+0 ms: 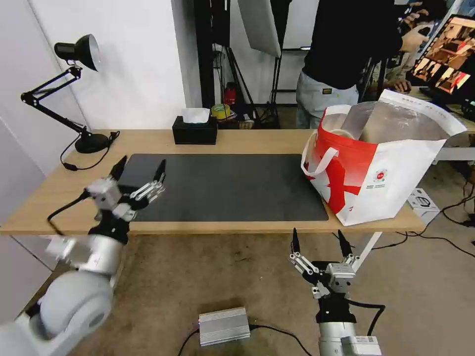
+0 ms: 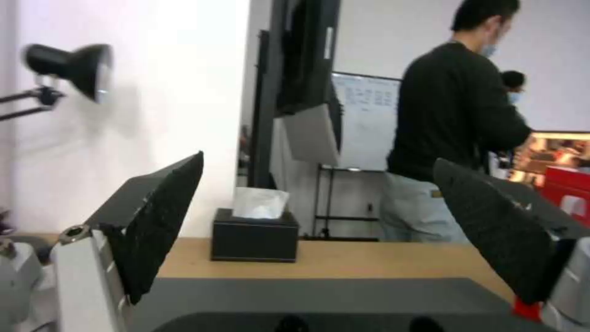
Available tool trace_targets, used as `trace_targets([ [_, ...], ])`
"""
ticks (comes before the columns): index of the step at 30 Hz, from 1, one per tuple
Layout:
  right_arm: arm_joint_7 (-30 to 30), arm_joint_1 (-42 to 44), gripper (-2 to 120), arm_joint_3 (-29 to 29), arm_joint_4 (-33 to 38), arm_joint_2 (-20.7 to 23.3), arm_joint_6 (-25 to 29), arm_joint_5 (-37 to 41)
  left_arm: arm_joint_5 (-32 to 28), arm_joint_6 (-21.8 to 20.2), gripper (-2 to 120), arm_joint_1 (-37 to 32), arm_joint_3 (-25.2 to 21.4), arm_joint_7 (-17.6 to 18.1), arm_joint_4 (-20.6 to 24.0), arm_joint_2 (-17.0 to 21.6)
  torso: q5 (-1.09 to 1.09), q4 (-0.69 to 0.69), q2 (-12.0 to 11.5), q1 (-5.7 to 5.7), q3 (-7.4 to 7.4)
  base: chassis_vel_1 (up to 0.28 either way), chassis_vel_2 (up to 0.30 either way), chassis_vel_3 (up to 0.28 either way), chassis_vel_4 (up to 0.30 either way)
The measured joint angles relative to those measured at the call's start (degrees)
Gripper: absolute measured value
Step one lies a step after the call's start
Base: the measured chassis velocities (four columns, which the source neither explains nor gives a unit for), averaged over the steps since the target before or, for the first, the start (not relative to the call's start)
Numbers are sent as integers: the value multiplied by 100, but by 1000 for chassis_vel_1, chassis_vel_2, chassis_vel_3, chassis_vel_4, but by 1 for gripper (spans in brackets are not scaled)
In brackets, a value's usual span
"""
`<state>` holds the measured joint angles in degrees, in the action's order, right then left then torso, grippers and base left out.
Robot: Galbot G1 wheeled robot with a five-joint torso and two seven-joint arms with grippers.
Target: Pick up the trash from the table and place it into the takeout bag.
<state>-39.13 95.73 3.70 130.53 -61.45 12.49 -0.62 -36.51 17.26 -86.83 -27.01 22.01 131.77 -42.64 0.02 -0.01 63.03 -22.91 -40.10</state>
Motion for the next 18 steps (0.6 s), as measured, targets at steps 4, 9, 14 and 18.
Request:
trace_targets([
  [4,0,0,100,0,0,0,0,0,505,107,100,-307,-44,-26,9,-680,-2,0,0,-1,-1,0,0,0,0],
  [9,0,0,100,0,0,0,0,0,1119,371,100,-660,7,-144,-92,-1447,-1,0,-1,-1,-1,0,0,0,0],
  [14,0,0,100,0,0,0,0,0,1607,623,100,-942,97,-196,-291,-1981,-1,0,-1,-1,0,0,0,0,0],
  [18,0,0,100,0,0,0,0,0,1821,711,100,-1135,147,-159,-386,-2173,-1,1,0,0,0,0,0,0,0],
])
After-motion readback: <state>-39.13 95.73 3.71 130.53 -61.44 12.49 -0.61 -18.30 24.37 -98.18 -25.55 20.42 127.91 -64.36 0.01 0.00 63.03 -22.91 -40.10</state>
